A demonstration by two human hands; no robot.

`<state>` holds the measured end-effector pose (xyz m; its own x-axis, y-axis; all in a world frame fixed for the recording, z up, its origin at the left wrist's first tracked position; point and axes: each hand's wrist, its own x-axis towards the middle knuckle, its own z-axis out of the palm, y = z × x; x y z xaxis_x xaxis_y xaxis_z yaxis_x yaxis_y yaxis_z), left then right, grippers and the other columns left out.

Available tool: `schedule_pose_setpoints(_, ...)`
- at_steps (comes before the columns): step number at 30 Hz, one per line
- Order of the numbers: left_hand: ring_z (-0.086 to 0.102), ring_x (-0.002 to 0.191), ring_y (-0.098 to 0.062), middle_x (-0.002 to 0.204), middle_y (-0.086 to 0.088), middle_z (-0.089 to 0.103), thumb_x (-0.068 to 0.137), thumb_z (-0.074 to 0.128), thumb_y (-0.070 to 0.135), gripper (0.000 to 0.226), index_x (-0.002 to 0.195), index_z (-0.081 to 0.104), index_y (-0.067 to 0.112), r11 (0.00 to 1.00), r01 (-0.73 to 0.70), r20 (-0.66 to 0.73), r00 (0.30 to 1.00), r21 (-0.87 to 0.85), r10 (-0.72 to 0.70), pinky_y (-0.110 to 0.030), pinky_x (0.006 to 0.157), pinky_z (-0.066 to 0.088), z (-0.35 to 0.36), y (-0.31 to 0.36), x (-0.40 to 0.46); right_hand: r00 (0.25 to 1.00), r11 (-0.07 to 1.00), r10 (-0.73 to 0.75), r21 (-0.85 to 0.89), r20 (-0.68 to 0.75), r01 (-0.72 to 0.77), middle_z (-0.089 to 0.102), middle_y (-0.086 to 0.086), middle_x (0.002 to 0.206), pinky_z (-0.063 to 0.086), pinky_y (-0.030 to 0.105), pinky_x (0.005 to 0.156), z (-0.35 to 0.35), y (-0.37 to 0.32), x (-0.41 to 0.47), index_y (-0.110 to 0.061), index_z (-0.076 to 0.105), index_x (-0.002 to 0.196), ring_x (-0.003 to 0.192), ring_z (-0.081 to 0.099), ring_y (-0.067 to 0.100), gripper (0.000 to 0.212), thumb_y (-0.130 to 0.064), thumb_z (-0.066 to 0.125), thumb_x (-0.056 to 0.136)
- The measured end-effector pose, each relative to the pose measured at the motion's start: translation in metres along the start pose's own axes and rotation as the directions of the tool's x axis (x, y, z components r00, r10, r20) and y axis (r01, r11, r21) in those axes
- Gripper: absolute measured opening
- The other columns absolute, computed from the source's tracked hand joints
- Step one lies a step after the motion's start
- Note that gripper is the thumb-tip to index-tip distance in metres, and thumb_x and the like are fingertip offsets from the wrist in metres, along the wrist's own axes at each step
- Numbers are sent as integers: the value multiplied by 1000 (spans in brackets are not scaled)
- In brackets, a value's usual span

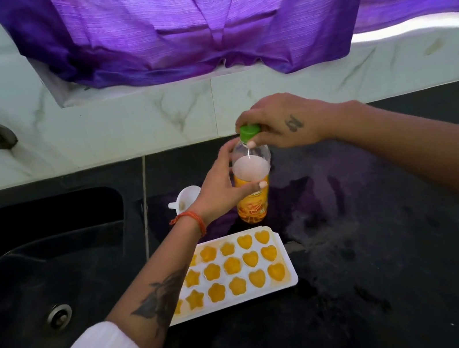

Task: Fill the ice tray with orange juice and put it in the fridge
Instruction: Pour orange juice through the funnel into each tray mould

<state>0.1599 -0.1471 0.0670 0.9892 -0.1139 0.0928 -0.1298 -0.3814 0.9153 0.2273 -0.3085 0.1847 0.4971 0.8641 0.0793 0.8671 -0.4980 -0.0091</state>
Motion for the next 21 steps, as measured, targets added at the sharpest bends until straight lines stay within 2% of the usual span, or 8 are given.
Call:
schedule_pose_setpoints(2,55,114,-21,132,0,49,74,79,25,82,138,28,32,1000,3,-5,1000,7,-3,-28,86,54,2,1,-1,998,999,9,-40,-55,-12,60,10,111,39,27,81,6,-3,-1,-12,49,128,96,54,22,43,-40,44,96)
schedule_pose_setpoints(6,57,112,-19,129,2,52,75,78,24,79,138,29,31,1000,0,-17,1000,7,0,-29,85,55,2,-1,-2,993,988,15,-150,-118,-32,61,9,104,42,28,76,10,-8,-6,-9,50,120,89,54,20,45,-45,36,97)
schedule_pose_setpoints(8,56,114,-18,130,2,52,76,77,25,83,141,27,29,999,-3,-29,1000,33,4,-29,88,52,4,2,-2,980,970,106,-198,-169,-139,61,9,95,39,27,69,16,-18,-6,-7,52,111,79,51,18,49,-49,31,97)
schedule_pose_setpoints(12,55,118,-21,136,-2,52,75,78,27,87,144,25,27,998,17,-37,999,57,-15,-39,96,51,8,4,1,911,898,332,-213,-243,-384,52,5,77,34,27,63,23,-36,0,-5,55,100,69,48,16,53,-52,31,96)
schedule_pose_setpoints(14,55,118,-21,135,-2,53,75,78,27,86,143,26,27,998,18,-23,1000,59,-17,-38,94,52,6,3,0,931,919,281,-214,-231,-331,55,6,82,35,27,65,18,-32,0,-5,56,104,73,50,17,51,-51,34,96)
schedule_pose_setpoints(17,55,115,-20,129,2,52,76,77,23,81,139,27,30,999,5,29,1000,46,-6,-31,91,52,2,5,-1,983,973,47,-216,-180,-86,61,10,103,42,30,76,9,-22,-1,-10,50,120,90,53,21,46,-47,35,96)
schedule_pose_setpoints(19,56,114,-19,128,2,54,76,78,26,82,140,26,29,998,8,41,999,67,-11,-34,93,51,2,5,-1,985,962,-34,-272,-166,-13,63,12,88,44,33,66,8,-18,-2,-9,54,109,78,56,23,48,-48,32,95)
schedule_pose_setpoints(21,58,113,-19,129,0,56,74,78,28,82,140,28,27,996,4,29,1000,92,-7,-41,93,52,5,3,0,974,956,-20,-289,-226,-47,57,7,60,36,25,49,14,-20,-3,-8,58,87,53,51,21,43,-42,33,94)
